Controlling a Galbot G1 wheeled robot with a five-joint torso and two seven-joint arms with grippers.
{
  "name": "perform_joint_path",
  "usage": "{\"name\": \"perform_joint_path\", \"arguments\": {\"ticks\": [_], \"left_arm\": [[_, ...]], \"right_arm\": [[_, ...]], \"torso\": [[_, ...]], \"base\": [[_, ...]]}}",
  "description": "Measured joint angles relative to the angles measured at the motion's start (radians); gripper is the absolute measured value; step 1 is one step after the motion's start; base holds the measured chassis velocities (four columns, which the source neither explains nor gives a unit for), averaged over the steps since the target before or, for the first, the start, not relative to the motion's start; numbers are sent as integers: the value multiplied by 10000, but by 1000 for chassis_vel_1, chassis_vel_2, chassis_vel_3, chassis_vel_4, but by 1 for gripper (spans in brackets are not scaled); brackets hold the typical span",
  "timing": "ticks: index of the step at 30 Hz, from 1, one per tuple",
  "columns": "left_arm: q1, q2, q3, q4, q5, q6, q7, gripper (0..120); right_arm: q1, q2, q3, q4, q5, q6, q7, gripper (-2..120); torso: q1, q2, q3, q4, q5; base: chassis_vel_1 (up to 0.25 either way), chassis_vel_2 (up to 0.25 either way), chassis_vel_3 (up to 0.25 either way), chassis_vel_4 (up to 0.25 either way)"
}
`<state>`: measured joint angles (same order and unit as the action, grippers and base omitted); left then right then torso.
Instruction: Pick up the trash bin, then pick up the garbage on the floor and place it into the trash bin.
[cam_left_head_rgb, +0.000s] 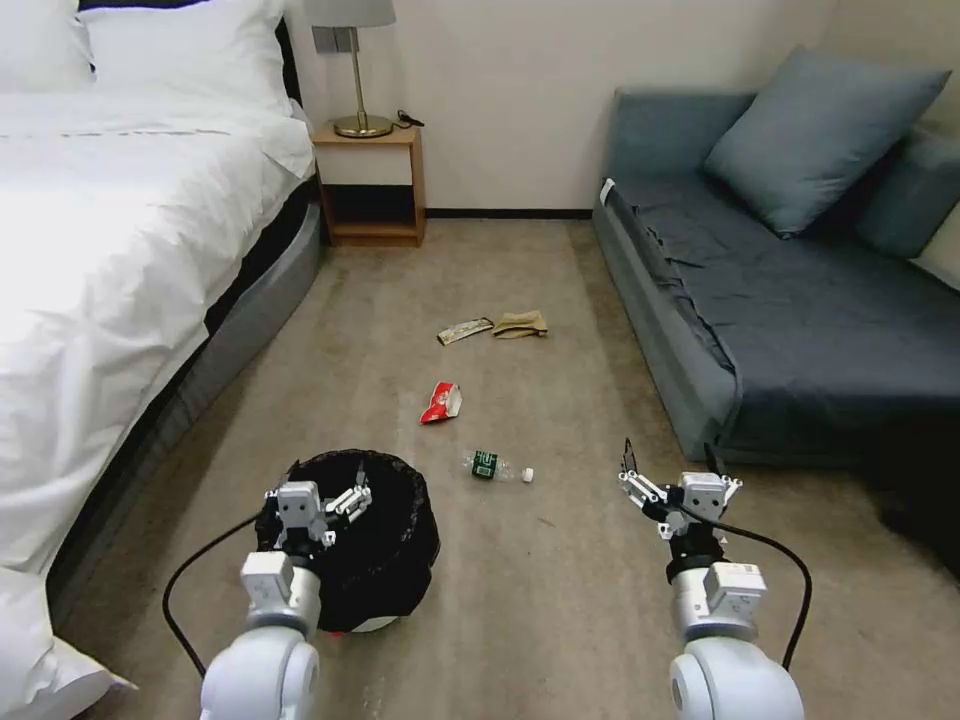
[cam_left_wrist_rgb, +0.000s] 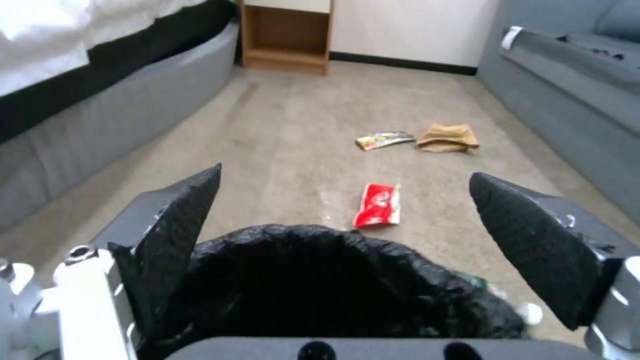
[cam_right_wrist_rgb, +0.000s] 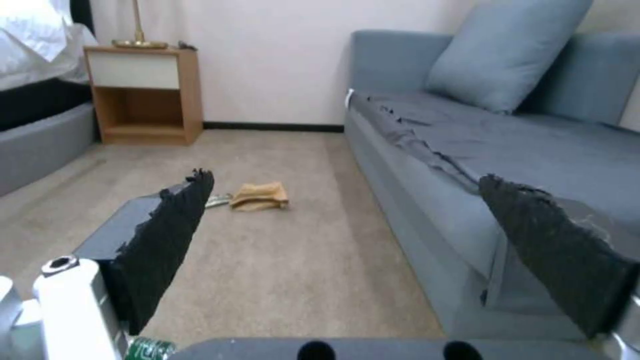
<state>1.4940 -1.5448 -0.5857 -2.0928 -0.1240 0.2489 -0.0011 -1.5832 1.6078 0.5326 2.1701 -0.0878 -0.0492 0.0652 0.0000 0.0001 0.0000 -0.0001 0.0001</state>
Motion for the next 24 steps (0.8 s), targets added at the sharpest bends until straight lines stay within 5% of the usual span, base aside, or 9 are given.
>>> {"name": "perform_joint_path", "arguments": {"ticks": [9, 15, 16, 20, 24], "left_arm": [[118, 410, -45, -342, -402, 561, -317, 100], [-197, 791, -463, -945, -1382, 2684, -1669, 100], [-418, 892, -521, -1027, -1744, 3457, -2233, 100], [-916, 1060, -584, -895, -2362, 4499, -2962, 100], [-1419, 1218, -594, -312, -2611, 4859, -3266, 100]], "right_arm": [[-70, -93, 32, -184, 38, 343, -88, 100], [-340, -218, -41, -440, -25, 890, -141, 100], [-442, -195, -111, -539, -152, 1054, -145, 100], [-504, -186, -193, -728, -331, 1187, -147, 100], [-433, -169, -208, -866, -455, 1202, -158, 100]], "torso": [[0, 0, 0, 1, -2], [0, 0, 0, 2, -1], [0, -1, 0, 2, -2], [0, 0, 0, 1, -1], [0, 0, 0, 1, -3]], "base": [[0, 0, 0, 0], [0, 0, 0, 0], [0, 0, 0, 0], [0, 0, 0, 0], [0, 0, 0, 0]]}}
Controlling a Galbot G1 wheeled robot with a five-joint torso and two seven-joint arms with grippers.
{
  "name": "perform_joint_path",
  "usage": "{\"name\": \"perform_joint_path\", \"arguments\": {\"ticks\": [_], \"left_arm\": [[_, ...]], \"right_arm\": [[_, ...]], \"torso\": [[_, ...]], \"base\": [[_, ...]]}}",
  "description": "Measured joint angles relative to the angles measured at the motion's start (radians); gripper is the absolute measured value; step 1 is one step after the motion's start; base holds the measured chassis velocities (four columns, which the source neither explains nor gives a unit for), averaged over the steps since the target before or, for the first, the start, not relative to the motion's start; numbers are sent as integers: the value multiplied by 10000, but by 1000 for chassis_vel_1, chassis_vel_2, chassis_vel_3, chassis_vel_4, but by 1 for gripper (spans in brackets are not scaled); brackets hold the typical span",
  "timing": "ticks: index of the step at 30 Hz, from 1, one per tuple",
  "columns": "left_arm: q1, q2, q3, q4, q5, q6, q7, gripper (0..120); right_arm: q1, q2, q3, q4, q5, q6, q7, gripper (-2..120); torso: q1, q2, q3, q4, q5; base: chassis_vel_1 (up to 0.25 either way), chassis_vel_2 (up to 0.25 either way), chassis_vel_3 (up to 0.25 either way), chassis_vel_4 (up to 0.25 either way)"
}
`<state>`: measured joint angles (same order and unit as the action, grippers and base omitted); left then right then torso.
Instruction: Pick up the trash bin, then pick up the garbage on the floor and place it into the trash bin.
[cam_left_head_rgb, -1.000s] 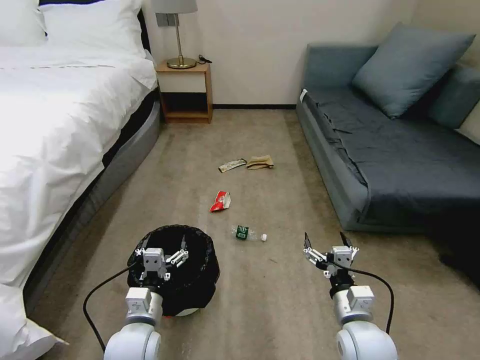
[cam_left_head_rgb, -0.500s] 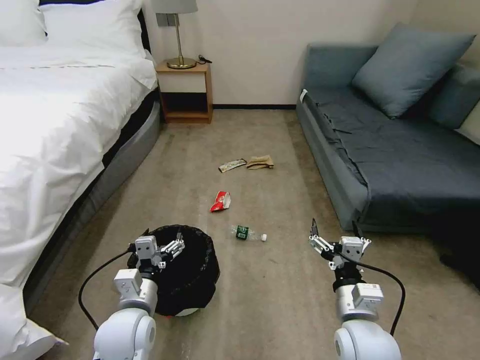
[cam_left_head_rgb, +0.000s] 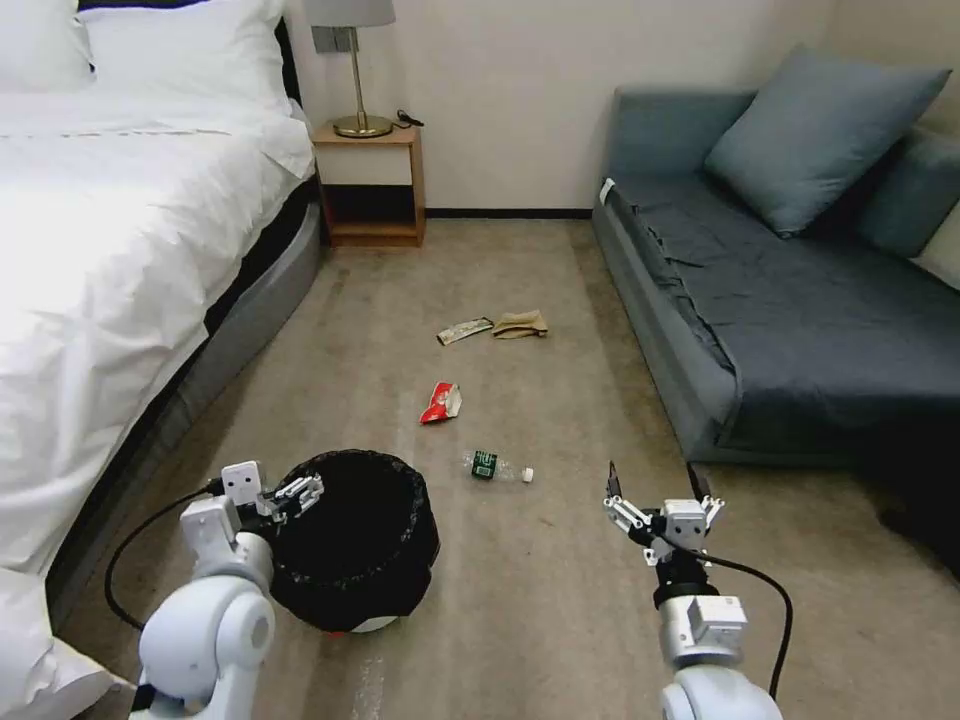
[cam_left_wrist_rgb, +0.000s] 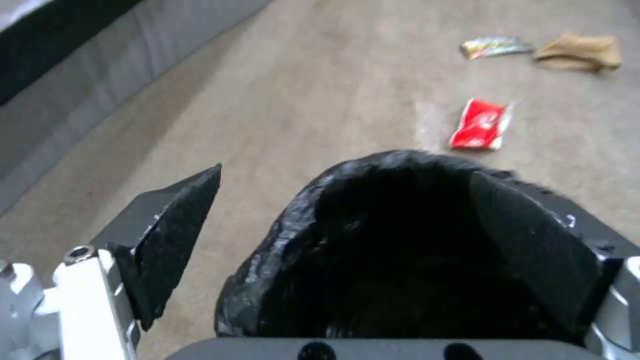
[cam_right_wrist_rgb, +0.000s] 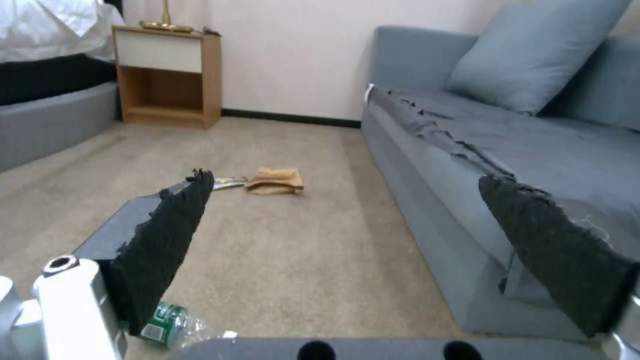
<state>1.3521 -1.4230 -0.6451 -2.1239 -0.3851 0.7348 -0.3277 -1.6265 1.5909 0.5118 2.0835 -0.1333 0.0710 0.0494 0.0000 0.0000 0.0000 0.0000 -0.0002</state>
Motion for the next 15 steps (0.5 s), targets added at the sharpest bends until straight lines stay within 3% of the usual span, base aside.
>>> {"name": "perform_joint_path", "arguments": {"ticks": [15], "left_arm": [[-353, 223, -88, 1056, -1, 86, -178, 100]], "right_arm": [[79, 116, 29, -161, -111, 22, -2, 100]], "torso": [[0, 0, 0, 0, 1]], "base": [[0, 0, 0, 0]]}}
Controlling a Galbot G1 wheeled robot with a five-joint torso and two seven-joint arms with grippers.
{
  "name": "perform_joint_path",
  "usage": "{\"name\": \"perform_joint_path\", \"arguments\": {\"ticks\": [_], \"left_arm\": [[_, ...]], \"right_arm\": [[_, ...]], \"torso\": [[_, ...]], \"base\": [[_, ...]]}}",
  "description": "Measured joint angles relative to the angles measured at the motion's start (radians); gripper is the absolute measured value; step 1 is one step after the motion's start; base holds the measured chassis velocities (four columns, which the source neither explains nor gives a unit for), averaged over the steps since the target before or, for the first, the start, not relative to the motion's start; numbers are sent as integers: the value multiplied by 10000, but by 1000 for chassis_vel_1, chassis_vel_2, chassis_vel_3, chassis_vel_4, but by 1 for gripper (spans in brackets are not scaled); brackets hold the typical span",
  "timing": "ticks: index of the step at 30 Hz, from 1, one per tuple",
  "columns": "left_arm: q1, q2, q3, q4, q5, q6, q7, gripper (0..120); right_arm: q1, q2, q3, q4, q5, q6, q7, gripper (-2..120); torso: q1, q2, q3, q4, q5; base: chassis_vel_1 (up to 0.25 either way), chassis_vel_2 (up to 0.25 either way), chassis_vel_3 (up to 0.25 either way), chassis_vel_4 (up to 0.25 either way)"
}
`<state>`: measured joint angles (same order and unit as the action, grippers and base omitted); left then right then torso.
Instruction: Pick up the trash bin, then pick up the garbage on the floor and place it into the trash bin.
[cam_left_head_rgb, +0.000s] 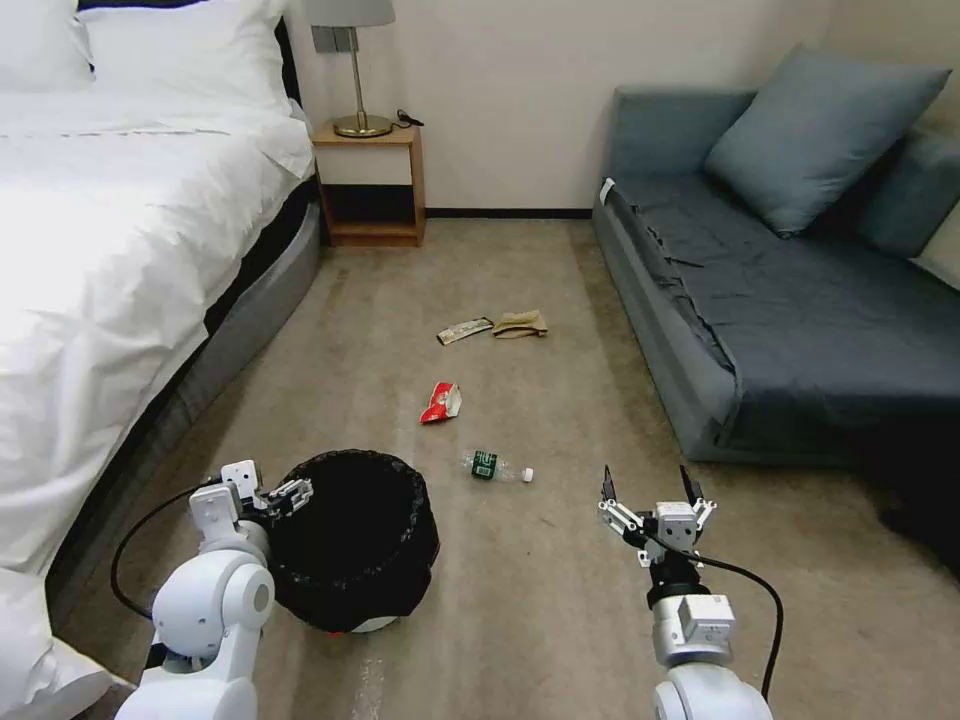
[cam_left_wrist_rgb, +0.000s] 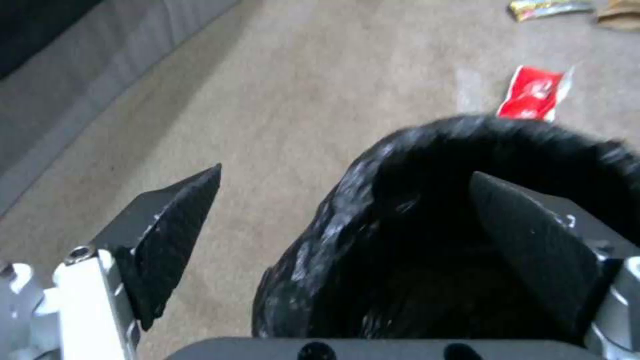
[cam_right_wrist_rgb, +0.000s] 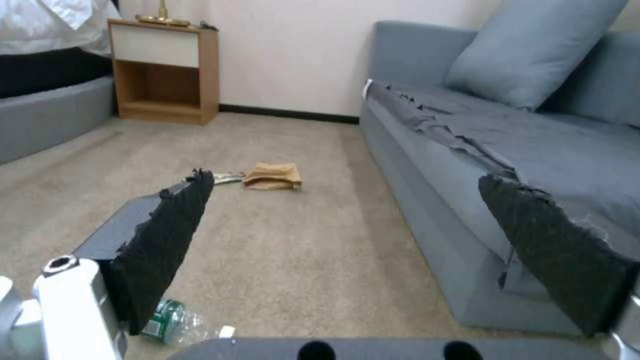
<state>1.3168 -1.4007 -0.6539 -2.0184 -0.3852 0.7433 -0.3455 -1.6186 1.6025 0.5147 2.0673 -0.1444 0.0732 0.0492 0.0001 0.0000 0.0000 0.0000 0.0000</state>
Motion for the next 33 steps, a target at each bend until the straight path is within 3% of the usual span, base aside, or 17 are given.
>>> {"name": "perform_joint_path", "arguments": {"ticks": [5, 18, 26, 33], "left_arm": [[31, 43, 50, 448, -124, -29, -1, 100], [359, 139, 133, 497, -512, -61, -296, 100], [352, 147, 150, 902, -619, -69, -332, 100], [352, 104, 147, 1105, -689, -131, -357, 86]], "right_arm": [[3, 22, 1, 45, 5, 24, 0, 100], [-2, 2, 21, 97, 33, 45, 2, 100], [21, 16, 18, 60, 35, 110, 4, 100], [31, 1, 38, 19, 40, 178, 6, 100]], "torso": [[0, 0, 0, 0, 0], [-1, 0, 0, 0, 0], [-1, 0, 0, 0, 0], [0, 1, -1, 0, 4]], "base": [[0, 0, 0, 0], [0, 0, 0, 0], [0, 0, 0, 0], [0, 0, 0, 0]]}}
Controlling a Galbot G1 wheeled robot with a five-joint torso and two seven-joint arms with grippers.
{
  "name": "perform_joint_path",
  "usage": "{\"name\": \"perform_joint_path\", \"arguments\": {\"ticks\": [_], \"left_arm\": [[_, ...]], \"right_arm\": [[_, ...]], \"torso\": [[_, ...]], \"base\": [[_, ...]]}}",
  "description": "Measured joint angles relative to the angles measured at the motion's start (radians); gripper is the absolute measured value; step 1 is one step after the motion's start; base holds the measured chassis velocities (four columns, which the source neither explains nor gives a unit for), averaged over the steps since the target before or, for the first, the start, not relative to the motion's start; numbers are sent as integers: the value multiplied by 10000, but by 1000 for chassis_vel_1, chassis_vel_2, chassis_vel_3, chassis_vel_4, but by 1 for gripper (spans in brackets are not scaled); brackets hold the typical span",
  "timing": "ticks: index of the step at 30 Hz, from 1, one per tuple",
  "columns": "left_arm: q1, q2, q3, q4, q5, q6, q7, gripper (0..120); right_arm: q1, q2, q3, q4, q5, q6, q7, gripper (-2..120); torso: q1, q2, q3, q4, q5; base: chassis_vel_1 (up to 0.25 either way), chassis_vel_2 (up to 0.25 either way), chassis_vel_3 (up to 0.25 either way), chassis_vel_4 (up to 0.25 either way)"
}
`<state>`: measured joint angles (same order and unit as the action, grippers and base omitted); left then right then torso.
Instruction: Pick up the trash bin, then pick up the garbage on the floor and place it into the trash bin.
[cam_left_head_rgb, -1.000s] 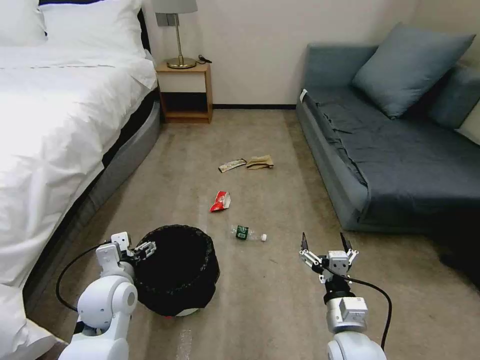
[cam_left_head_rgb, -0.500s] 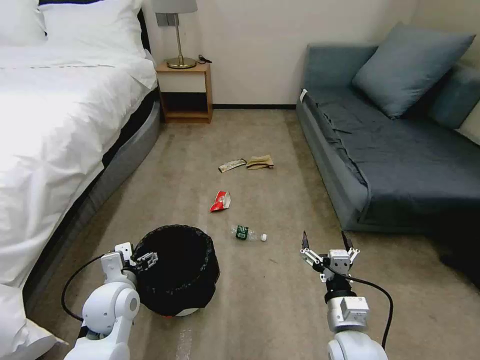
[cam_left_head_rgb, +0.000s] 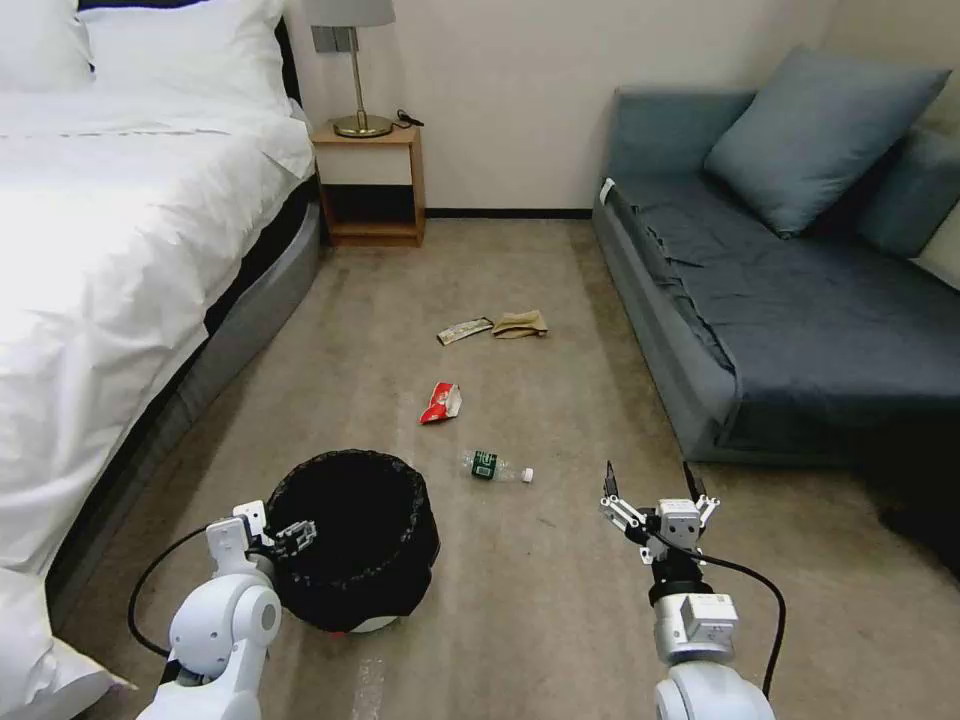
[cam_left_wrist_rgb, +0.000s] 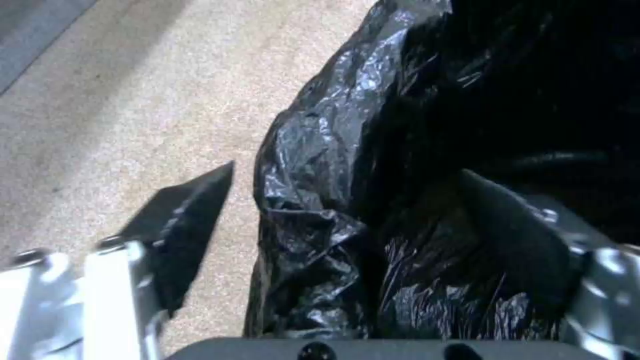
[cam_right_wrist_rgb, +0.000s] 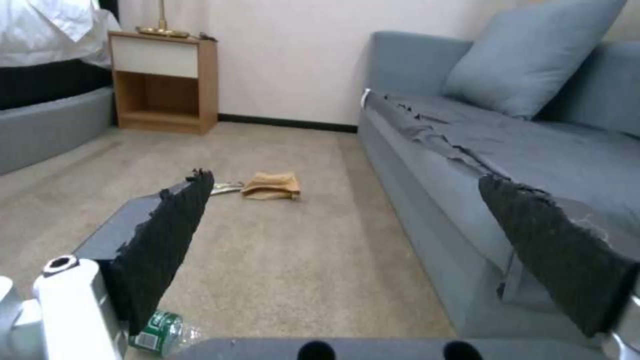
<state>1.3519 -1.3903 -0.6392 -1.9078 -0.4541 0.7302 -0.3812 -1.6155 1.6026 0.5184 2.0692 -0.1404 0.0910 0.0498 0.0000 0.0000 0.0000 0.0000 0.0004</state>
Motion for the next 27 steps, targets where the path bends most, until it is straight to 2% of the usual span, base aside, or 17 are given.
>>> {"name": "perform_joint_path", "arguments": {"ticks": [2, 4, 6, 8, 11, 12, 14, 18, 19, 20, 27], "left_arm": [[8, -20, -16, 46, -65, -10, -1, 73], [12, -22, -17, 53, -73, -11, -1, 73], [50, -26, -20, 61, -164, -15, -1, 59], [60, -26, -21, 60, -181, -15, 0, 57], [132, -38, -31, 15, -284, -15, 0, 43], [132, -38, -31, 15, -284, -15, 0, 43], [172, -53, -35, -39, -381, -12, 0, 31], [193, -63, -36, -83, -485, 1, 7, 25], [202, -84, -53, -102, -576, 2, -9, 15], [212, -100, -67, -123, -629, 3, -16, 11], [230, -174, -162, -255, -770, 45, -8, 5]], "right_arm": [[15, -19, 15, -10, 18, 30, 5, 100], [18, -21, 18, -14, 22, 36, 6, 100], [28, -30, 27, -32, 33, 71, 8, 100], [29, -33, 29, -33, 35, 78, 9, 100], [38, -45, 45, -46, 38, 136, 13, 100], [38, -45, 45, -46, 38, 136, 13, 100], [30, -65, 56, -46, 39, 170, 15, 100], [13, -82, 66, -33, 45, 189, 16, 100], [-8, -98, 82, -2, 50, 222, 16, 100], [-21, -113, 89, 16, 53, 232, 17, 100], [-47, -190, 107, 62, 175, 281, 19, 100]], "torso": [[0, 0, -1, 0, 2], [0, 0, 0, 0, 2], [0, 0, -1, 0, 2], [0, 1, -1, 0, 2], [0, 1, -1, 1, 0], [0, 1, -1, 1, 0], [0, 0, -1, 1, -3], [0, 1, -1, 0, -3], [0, 1, -1, 0, -2], [-1, 1, -1, 0, -3], [0, 0, 0, 1, -9]], "base": [[0, 0, 0, 0], [0, 0, 0, 0], [0, 0, 0, 0], [0, 0, 0, 0], [0, 0, 0, 0], [0, 0, 0, 0], [0, 0, 0, 0], [0, 0, 0, 0], [0, 0, 0, 0], [0, 0, 0, 0], [0, 0, 0, 0]]}}
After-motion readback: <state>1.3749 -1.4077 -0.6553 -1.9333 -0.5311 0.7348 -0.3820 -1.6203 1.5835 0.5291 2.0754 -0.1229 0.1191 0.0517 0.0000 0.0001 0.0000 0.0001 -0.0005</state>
